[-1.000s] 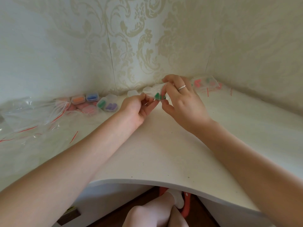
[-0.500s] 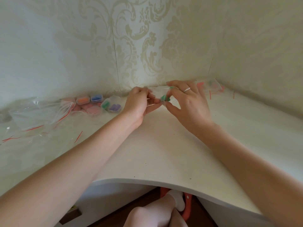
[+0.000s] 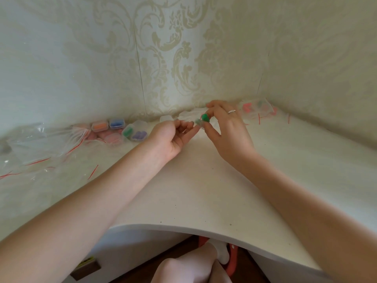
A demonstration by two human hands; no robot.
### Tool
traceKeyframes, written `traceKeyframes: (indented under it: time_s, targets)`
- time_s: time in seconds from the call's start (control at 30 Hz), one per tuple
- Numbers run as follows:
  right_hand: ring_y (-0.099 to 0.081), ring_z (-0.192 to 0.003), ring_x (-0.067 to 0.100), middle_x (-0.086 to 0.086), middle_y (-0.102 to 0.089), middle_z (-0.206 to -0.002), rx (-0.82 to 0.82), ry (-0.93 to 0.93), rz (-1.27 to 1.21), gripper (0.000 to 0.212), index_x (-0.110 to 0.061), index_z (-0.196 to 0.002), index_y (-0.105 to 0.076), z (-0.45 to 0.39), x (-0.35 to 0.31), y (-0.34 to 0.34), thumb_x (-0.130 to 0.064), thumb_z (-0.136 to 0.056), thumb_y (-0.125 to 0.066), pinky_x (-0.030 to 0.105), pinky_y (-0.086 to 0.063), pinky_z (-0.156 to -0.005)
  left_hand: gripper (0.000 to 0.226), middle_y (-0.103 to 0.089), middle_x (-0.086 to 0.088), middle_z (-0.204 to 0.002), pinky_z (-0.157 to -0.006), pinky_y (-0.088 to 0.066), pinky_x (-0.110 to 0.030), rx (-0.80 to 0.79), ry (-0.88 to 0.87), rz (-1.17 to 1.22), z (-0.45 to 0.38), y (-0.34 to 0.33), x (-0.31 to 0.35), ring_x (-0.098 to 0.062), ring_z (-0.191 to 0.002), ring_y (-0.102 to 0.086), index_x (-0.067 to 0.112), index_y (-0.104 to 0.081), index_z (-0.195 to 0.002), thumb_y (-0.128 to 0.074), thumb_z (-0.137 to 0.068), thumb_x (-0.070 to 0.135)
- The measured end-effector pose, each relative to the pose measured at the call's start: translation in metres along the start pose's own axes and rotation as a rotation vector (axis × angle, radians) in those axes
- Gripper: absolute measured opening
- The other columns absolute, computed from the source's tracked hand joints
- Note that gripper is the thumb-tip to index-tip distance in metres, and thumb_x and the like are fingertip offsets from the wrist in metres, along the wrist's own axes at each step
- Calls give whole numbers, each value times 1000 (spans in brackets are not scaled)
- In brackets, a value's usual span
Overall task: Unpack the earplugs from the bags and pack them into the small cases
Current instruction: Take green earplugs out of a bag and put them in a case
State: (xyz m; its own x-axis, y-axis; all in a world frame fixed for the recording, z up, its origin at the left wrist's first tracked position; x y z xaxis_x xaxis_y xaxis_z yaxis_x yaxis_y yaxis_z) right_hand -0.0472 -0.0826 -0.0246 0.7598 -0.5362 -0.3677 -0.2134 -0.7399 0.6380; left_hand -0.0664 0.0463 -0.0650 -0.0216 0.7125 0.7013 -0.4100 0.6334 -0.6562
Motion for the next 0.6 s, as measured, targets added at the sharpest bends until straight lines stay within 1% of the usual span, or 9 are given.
traceKeyframes:
  time_s: [0.07,0.13,0.23,0.33,0.37,0.4,0.47,0.53,0.6]
  targets:
    - [-44,-126,28,-1,-52,-137,-55,-14,80,13,-12,-95,-63,0,3,0,-24,-92,-58,44,-39,-98,27,-46,-7,-62,-51,-58,-33,-21,-80,-96,0,-4,4,-15,-50,-55,4,-49,-79,-34,-101,5]
    - [-43,-126,28,-5,-53,-137,-89,-3,115,15,-14,-97,-65,0,5,2,-26,-93,-58,46,-39,-98,30,-46,-6,-62,-55,-59,-33,-61,-101,-128,1,-7,5,-14,-46,-56,5,-49,-78,-33,-102,9]
    - [-45,-122,26,-5,-60,-126,-112,5,167,17,-15,-100,-65,1,6,1,-28,-92,-58,40,-38,-92,29,-45,-4,-63,-58,-60,-32,-90,-113,-169,1,-8,3,-10,-40,-53,6,-48,-79,-30,-102,7]
    - [-44,-119,23,-5,-61,-119,-143,6,207,17,-16,-102,-62,1,6,-1,-29,-93,-55,35,-33,-87,27,-47,-6,-65,-58,-60,-32,-106,-111,-184,2,-8,3,-10,-41,-50,5,-48,-81,-31,-102,6]
    - [-46,-113,22,-6,-60,-114,-158,15,186,16,-17,-102,-61,2,5,-2,-28,-93,-54,34,-32,-83,27,-48,-6,-65,-59,-60,-32,-117,-108,-189,3,-7,4,-10,-42,-49,5,-48,-81,-32,-102,7]
    - [-46,-101,21,-7,-58,-104,-172,22,158,15,-16,-100,-59,2,3,-2,-28,-94,-53,32,-31,-78,27,-49,-6,-66,-59,-60,-32,-132,-105,-193,4,-7,4,-10,-43,-48,5,-49,-81,-33,-102,8]
    - [-37,-83,18,-8,-43,-88,-186,39,159,14,-14,-98,-55,4,1,-1,-26,-94,-51,32,-28,-71,27,-49,-6,-65,-59,-60,-32,-158,-106,-198,6,-8,4,-10,-41,-48,5,-49,-80,-33,-102,8]
    - [-34,-78,21,-5,-37,-81,-201,57,242,14,-11,-98,-49,6,-1,-3,-25,-95,-47,33,-27,-68,28,-47,-5,-63,-55,-58,-30,-151,-121,-220,6,-10,2,-9,-39,-47,5,-48,-79,-33,-102,8]
    - [-34,-73,24,-6,-33,-71,-210,68,256,11,-13,-94,-37,7,-5,-5,-22,-95,-42,34,-24,-65,28,-45,-5,-62,-52,-56,-27,-109,-144,-235,5,-9,2,-7,-39,-46,6,-47,-78,-33,-103,8]
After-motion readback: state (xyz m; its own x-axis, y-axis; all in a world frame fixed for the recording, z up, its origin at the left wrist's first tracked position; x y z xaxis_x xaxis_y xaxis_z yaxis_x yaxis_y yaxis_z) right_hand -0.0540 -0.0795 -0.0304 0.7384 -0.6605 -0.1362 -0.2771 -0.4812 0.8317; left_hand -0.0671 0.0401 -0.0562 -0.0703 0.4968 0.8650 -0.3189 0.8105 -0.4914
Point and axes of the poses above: each hand's wrist, its own z-axis away from the middle knuckle, its own y-axis out of the back of the hand, x = y × z, the point moved 6 cm from there along -z, towards the middle knuckle
